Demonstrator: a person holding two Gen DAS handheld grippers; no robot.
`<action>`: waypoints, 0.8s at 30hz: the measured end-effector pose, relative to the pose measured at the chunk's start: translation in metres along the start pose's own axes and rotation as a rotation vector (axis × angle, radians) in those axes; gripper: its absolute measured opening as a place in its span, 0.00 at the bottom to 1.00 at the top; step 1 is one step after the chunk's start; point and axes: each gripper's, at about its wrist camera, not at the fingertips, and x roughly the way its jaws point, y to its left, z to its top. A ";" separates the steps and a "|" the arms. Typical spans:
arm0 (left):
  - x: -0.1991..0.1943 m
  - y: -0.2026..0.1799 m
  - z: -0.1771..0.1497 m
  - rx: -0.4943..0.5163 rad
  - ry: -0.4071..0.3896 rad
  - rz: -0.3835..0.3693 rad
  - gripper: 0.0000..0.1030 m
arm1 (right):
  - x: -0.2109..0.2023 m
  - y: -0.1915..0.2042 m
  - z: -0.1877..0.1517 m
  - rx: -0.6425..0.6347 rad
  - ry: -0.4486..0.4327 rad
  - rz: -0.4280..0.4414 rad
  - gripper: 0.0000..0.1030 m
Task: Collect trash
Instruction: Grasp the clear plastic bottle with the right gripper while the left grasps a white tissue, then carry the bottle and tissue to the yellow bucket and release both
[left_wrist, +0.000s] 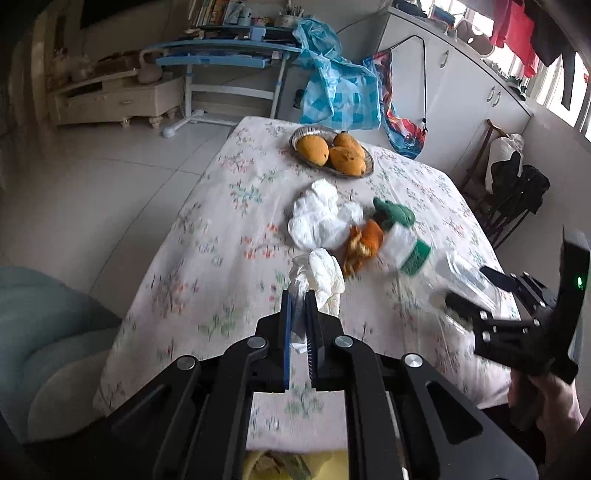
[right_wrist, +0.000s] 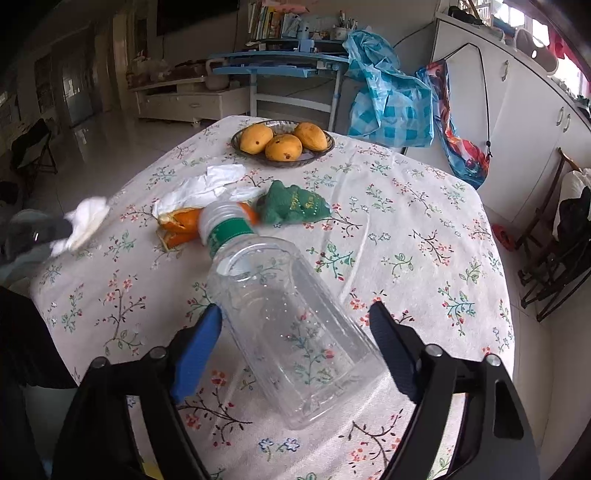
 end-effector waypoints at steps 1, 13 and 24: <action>-0.004 0.001 -0.003 -0.002 -0.003 -0.004 0.08 | 0.000 0.001 0.000 0.004 -0.002 0.005 0.68; -0.017 0.007 -0.010 -0.017 -0.024 -0.032 0.08 | -0.002 0.020 -0.002 0.011 -0.002 0.042 0.53; -0.028 0.018 -0.019 -0.039 -0.026 -0.041 0.08 | -0.044 0.017 -0.015 0.172 -0.092 0.165 0.52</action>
